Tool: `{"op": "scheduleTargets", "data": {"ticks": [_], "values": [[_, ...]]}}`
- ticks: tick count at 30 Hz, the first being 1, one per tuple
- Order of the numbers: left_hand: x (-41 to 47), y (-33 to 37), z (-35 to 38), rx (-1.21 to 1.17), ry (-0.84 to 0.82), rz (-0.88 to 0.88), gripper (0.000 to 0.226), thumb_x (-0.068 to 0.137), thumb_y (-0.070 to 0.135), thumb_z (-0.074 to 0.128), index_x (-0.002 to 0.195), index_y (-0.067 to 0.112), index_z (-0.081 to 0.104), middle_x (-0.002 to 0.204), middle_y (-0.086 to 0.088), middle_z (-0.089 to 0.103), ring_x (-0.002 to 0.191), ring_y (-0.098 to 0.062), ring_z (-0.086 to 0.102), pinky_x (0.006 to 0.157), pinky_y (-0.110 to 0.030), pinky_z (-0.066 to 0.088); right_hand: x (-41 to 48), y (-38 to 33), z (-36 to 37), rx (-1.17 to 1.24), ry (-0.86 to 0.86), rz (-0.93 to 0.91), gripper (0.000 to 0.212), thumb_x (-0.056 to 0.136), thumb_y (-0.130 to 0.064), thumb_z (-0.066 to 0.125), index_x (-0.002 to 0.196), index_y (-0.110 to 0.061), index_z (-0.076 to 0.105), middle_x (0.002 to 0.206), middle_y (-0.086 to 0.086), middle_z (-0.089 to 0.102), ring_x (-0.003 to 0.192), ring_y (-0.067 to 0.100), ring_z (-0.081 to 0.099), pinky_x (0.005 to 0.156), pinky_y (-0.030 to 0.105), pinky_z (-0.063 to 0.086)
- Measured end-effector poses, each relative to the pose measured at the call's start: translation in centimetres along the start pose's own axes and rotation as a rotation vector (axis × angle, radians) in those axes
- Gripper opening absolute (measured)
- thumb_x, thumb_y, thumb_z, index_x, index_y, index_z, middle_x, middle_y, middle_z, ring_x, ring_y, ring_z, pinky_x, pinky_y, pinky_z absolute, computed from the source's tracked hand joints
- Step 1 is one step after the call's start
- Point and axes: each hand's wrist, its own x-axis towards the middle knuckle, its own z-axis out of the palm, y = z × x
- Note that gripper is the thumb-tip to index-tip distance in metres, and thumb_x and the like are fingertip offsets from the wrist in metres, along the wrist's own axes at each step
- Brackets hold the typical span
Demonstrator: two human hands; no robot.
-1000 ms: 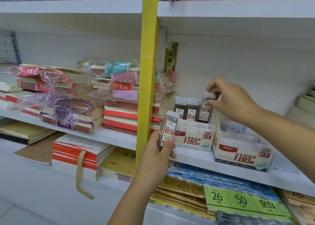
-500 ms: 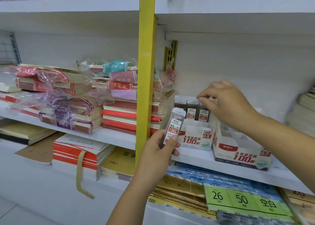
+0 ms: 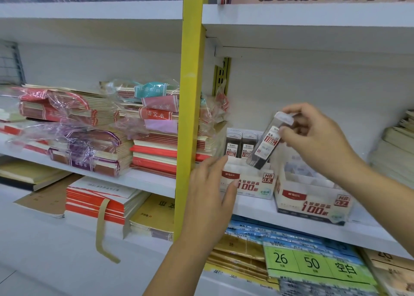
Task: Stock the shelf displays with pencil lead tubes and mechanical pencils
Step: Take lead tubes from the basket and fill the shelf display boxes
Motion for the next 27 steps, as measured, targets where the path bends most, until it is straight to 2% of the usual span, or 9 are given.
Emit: {"op": "scheduleTargets", "data": {"ticks": [2,4,7,13,17,19,22,25,27], "values": [[0.2,-0.4,0.6,0.100,-0.053,0.082,0.059,0.102,0.036,0.052,0.155,0.034,0.028,0.162,0.015,0.020,0.147,-0.001,0.010,0.118,-0.020,0.011,0.9,0.4,-0.5,-0.111,0.021,-0.081,0.026,0.086,-0.019,0.065,0.098,-0.041,0.057,0.086,-0.019,0.066,0.077,-0.002,0.062,0.068,0.009,0.048],[0.3,-0.8,1.1,0.158,-0.105,0.102,0.061,0.104,0.038,0.046,0.158,0.034,0.019,0.168,0.013,0.007,0.152,-0.005,-0.001,0.120,-0.022,0.001,1.7,0.8,-0.6,-0.166,0.045,-0.131,0.027,0.086,-0.017,0.066,0.099,-0.038,0.057,0.083,-0.018,0.065,0.075,-0.004,0.060,0.067,0.007,0.046],[0.3,-1.2,1.5,0.168,-0.111,0.112,0.062,0.104,0.038,0.045,0.159,0.034,0.015,0.169,0.012,0.004,0.152,-0.003,-0.004,0.118,-0.020,-0.003,2.6,1.4,-0.7,-0.323,0.036,-0.198,0.027,0.087,-0.016,0.064,0.102,-0.037,0.055,0.082,-0.019,0.063,0.076,-0.006,0.059,0.064,0.008,0.044],[0.4,-1.6,1.7,0.148,-0.102,0.114,0.059,0.104,0.035,0.046,0.158,0.034,0.020,0.168,0.015,0.004,0.153,-0.003,0.002,0.120,-0.022,0.009,3.1,3.0,0.6,-0.564,-0.144,-0.221,0.030,0.090,-0.020,0.061,0.118,-0.026,0.051,0.098,-0.008,0.062,0.085,0.011,0.058,0.073,0.026,0.047],[0.2,-1.7,1.8,0.139,-0.101,0.119,0.060,0.104,0.038,0.045,0.157,0.037,0.018,0.168,0.017,0.002,0.150,0.003,0.000,0.119,-0.022,0.009,3.8,3.4,1.2,-0.556,-0.144,-0.169,0.022,0.088,-0.022,0.065,0.105,-0.029,0.052,0.097,-0.007,0.059,0.095,0.012,0.052,0.075,0.030,0.044],[0.3,-1.9,1.7,0.134,-0.104,0.125,0.059,0.104,0.036,0.046,0.157,0.036,0.021,0.168,0.016,0.004,0.151,0.001,0.003,0.119,-0.023,0.011,4.1,3.7,1.6,-0.671,-0.129,-0.184,0.014,0.088,-0.028,0.066,0.100,-0.027,0.062,0.100,-0.005,0.059,0.104,0.016,0.044,0.079,0.030,0.037],[0.5,-1.8,1.4,0.136,-0.116,0.125,0.059,0.104,0.035,0.047,0.157,0.033,0.023,0.168,0.013,0.007,0.153,-0.005,0.007,0.121,-0.026,0.015,4.1,3.8,2.0,-0.778,-0.136,-0.131,0.018,0.090,-0.036,0.065,0.104,-0.027,0.071,0.108,-0.001,0.055,0.111,0.019,0.038,0.085,0.028,0.030],[0.3,-1.3,0.7,0.128,-0.132,0.105,0.060,0.104,0.036,0.047,0.158,0.033,0.021,0.168,0.016,0.006,0.152,-0.004,0.006,0.122,-0.027,0.017,3.6,3.1,1.4,-0.753,-0.158,-0.092,0.028,0.092,-0.035,0.061,0.118,-0.027,0.067,0.114,0.000,0.054,0.116,0.020,0.036,0.092,0.029,0.030],[-0.6,-0.8,0.0,0.107,-0.120,0.095,0.059,0.103,0.034,0.049,0.157,0.032,0.025,0.167,0.017,0.010,0.151,-0.003,0.010,0.121,-0.024,0.019,2.2,2.3,0.6,-0.653,-0.102,-0.117,0.031,0.095,-0.030,0.057,0.125,-0.027,0.062,0.115,-0.001,0.055,0.115,0.016,0.036,0.092,0.024,0.027]]}}
